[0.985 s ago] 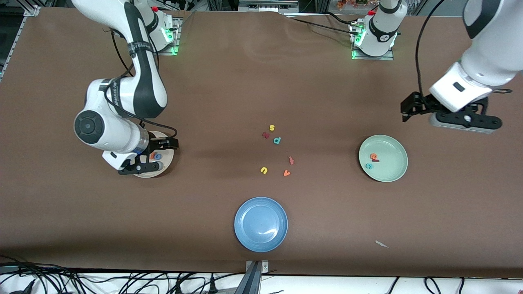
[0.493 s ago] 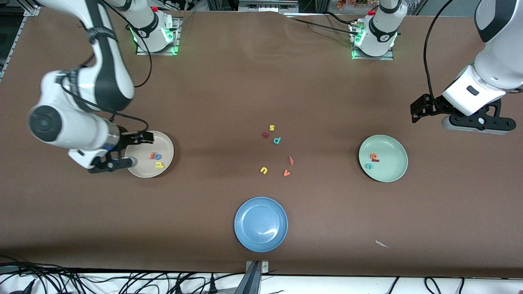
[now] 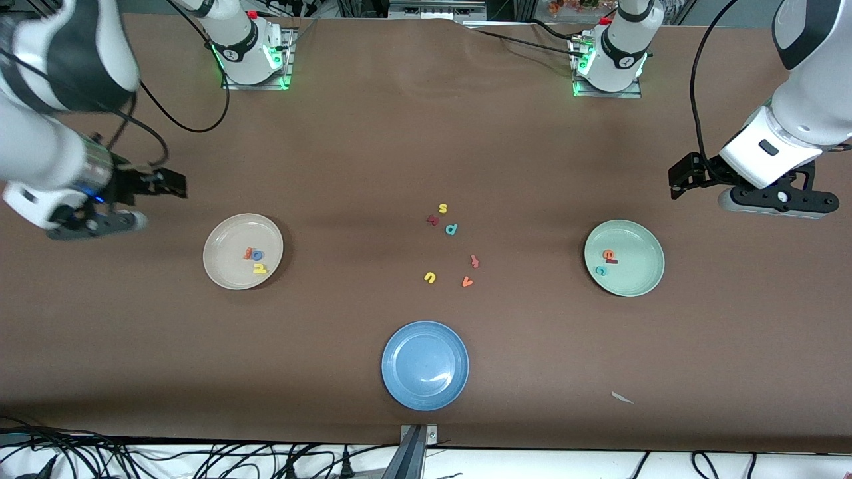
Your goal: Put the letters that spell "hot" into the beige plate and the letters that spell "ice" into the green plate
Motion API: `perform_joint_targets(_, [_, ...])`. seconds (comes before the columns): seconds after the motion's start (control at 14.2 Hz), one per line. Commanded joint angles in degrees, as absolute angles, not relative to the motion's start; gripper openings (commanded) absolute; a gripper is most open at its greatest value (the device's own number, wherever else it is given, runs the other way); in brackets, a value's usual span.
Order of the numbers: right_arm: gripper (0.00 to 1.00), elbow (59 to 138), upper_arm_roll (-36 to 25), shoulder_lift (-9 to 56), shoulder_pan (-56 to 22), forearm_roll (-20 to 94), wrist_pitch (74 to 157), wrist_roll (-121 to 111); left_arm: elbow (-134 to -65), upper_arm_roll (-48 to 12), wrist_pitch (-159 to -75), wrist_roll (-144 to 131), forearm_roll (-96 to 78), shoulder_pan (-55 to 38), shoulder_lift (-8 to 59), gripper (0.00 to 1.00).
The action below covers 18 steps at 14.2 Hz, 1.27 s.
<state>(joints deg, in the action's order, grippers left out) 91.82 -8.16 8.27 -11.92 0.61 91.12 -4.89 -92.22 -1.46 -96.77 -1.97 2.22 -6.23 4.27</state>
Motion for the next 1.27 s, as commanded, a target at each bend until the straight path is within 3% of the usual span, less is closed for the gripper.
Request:
perform_joint_targets(0.0, [1.00, 92.99, -4.05, 3.61, -8.09, -0.88, 88.26, -4.48, -90.53, -1.41, -95.36, -1.76, 3.52, -6.77, 4.66, 1.00])
perform_joint_targets(0.42, [1.00, 90.97, -4.04, 1.93, -7.91, -2.29, 84.46, -4.92, -90.44, -1.41, -95.27, -1.76, 3.43, -6.68, 4.57, 1.00])
perform_joint_targets(1.2, [1.00, 90.97, -4.04, 3.78, -8.61, -2.20, 91.32, -3.96, -89.22, -1.41, -95.01, -1.85, 3.43, -6.59, 4.75, 1.00])
